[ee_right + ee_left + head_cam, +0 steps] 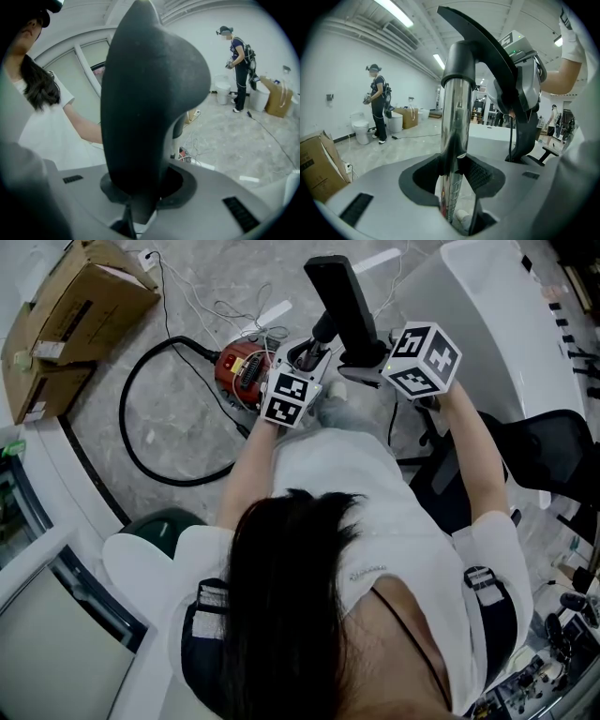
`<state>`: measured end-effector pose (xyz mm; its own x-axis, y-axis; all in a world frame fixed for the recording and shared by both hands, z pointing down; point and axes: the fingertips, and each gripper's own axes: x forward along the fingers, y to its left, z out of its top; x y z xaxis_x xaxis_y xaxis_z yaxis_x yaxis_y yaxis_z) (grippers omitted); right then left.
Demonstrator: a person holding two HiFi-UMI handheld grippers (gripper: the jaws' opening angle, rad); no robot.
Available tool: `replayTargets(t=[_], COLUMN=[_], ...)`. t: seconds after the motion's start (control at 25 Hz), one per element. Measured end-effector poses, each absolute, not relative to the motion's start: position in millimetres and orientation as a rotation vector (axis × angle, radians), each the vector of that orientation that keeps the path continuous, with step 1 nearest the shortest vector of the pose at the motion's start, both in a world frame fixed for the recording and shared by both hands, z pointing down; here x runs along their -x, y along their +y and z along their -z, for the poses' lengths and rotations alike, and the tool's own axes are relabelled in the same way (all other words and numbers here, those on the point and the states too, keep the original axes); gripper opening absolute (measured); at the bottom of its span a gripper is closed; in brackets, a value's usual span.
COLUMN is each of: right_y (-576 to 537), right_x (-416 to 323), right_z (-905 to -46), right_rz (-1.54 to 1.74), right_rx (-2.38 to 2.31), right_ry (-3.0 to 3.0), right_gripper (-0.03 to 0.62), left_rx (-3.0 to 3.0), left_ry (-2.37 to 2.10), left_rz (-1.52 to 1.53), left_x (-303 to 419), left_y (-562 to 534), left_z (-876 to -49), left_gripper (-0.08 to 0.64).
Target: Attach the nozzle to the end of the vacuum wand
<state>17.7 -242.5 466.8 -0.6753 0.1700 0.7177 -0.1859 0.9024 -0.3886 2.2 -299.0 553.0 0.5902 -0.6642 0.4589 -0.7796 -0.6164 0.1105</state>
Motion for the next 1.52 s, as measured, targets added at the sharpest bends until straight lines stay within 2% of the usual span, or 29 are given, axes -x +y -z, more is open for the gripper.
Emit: replayTargets(t=[0.68,0.96,1.52], right_y=[-236.2,-235.9,-228.6], right_x=[-16.9,-22.6,-17.2], right_z=[-465.1,-470.8,-471.9], right_rz=[-0.574,-0.405,-0.555], right_rx=[0.027,-0.004,-0.009], right_ry=[-2.17,-2.093,-2.189], right_gripper=[0.086,0.087,0.087], left_rx=[-2.551,-2.561,-2.568], left_ry=[-1.144,-1.128,-1.135], left_rz=[-0.584,-0.59,-0.597], left_x=[-4.1,-7.4,-7.1], left_y=[-297.2,-297.1,-296.0], left_z=[-554.4,-554.0,-553.4], left_gripper=[0.152,0.152,0.152])
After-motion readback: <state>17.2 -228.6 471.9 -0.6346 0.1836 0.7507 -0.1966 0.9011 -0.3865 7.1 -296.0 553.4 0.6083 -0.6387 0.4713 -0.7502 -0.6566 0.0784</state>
